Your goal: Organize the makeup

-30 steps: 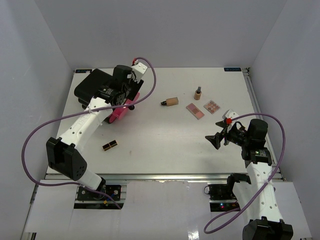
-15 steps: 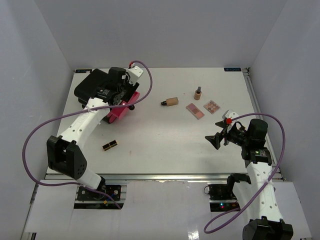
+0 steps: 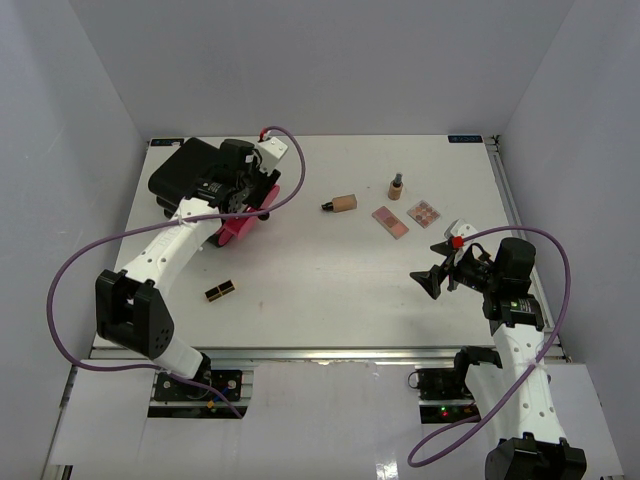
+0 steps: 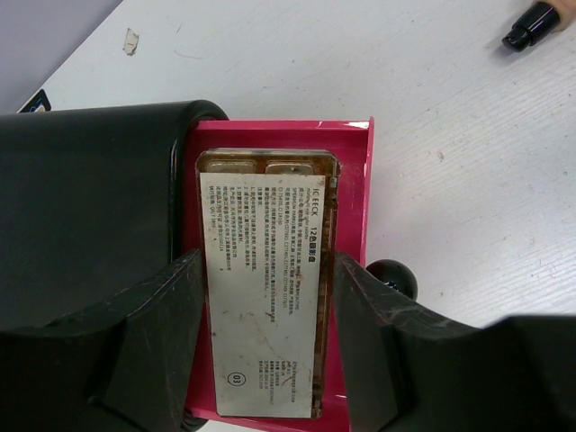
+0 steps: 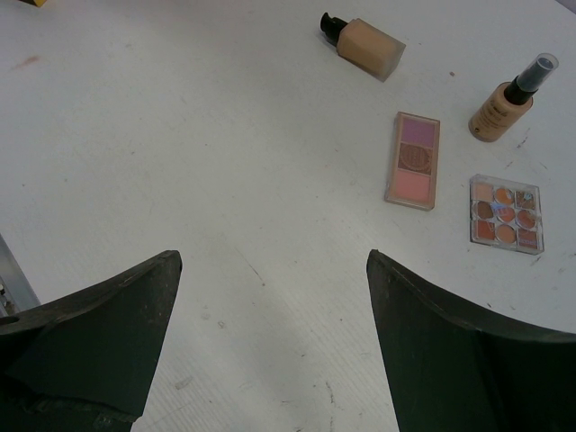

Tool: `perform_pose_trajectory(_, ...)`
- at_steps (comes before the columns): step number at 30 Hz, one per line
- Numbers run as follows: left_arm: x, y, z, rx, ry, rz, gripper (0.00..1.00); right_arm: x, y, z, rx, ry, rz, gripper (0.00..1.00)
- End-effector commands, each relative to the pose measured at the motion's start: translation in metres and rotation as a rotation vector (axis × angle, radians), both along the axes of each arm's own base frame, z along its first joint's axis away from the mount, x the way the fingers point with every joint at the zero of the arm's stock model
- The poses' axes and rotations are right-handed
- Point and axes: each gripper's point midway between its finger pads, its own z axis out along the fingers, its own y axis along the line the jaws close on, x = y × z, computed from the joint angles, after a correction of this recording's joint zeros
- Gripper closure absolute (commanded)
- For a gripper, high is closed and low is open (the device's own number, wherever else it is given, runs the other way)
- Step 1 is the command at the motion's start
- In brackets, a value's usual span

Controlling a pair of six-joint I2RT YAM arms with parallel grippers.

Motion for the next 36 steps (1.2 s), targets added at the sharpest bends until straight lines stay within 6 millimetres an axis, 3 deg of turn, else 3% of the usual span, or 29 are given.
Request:
perform_pose_trajectory(1,0.001,0.001,0.019,-0.047,-0.055,0.021,0.26,0.0,0.002,0.007,-0.001,-0.032,0.02,0.1)
perform_pose_trajectory(6,0.0,0.002,0.022,-0.051,-0.061,0.028,0.16,0.0,0.002,0.007,-0.003,-0.035,0.021,0.1)
perform_pose_trajectory(8,0.0,0.002,0.024,-0.057,-0.067,0.032,0.02,0.0,0.002,0.006,-0.004,-0.033,0.021,0.1)
perform_pose_trajectory(13,-0.013,-0.015,0.058,-0.208,-0.106,-0.006,0.02,0.0,0.001,0.004,-0.01,-0.032,0.022,0.1)
perform_pose_trajectory(16,-0.04,-0.041,0.089,-0.396,-0.123,-0.112,0.02,0.0,0.001,0.001,-0.017,-0.027,0.029,0.1)
perform_pose_trajectory(18,-0.065,-0.047,0.114,-0.528,-0.157,-0.137,0.02,0.001,0.002,-0.001,-0.014,-0.013,0.037,0.1)
perform_pose_trajectory(20,-0.083,-0.05,0.121,-0.623,-0.156,-0.139,0.02,0.003,0.003,-0.002,-0.006,0.014,0.041,0.1)
perform_pose_trajectory(23,-0.124,-0.053,0.112,-0.763,-0.113,-0.165,0.02,0.032,-0.002,-0.007,-0.023,0.143,-0.07,0.05)
perform_pose_trajectory(25,-0.142,-0.055,0.083,-0.804,-0.058,-0.166,0.02,0.043,0.006,-0.017,-0.109,0.2,-0.094,0.03)
perform_pose_trajectory(26,-0.153,-0.051,0.086,-0.825,-0.085,-0.172,0.02,0.055,0.009,-0.019,-0.133,0.237,-0.126,0.03)
perform_pose_trajectory(28,-0.166,-0.044,0.076,-0.852,-0.113,-0.162,0.02,0.075,0.017,-0.028,-0.215,0.273,-0.18,0.08)
perform_pose_trajectory(30,-0.174,-0.04,0.061,-0.87,-0.121,-0.147,0.02,0.092,0.021,-0.048,-0.287,0.333,-0.225,0.1)
perform_pose_trajectory(31,-0.182,-0.036,0.068,-0.884,-0.166,-0.163,0.02,0.106,0.024,-0.041,-0.291,0.325,-0.244,0.1)
perform_pose_trajectory(34,-0.189,-0.027,0.071,-0.897,-0.224,-0.141,0.02,0.136,0.025,-0.059,-0.359,0.373,-0.288,0.1)
perform_pose_trajectory(36,-0.191,-0.021,0.076,-0.9,-0.259,-0.126,0.02,0.152,0.026,-0.081,-0.403,0.419,-0.294,0.1)
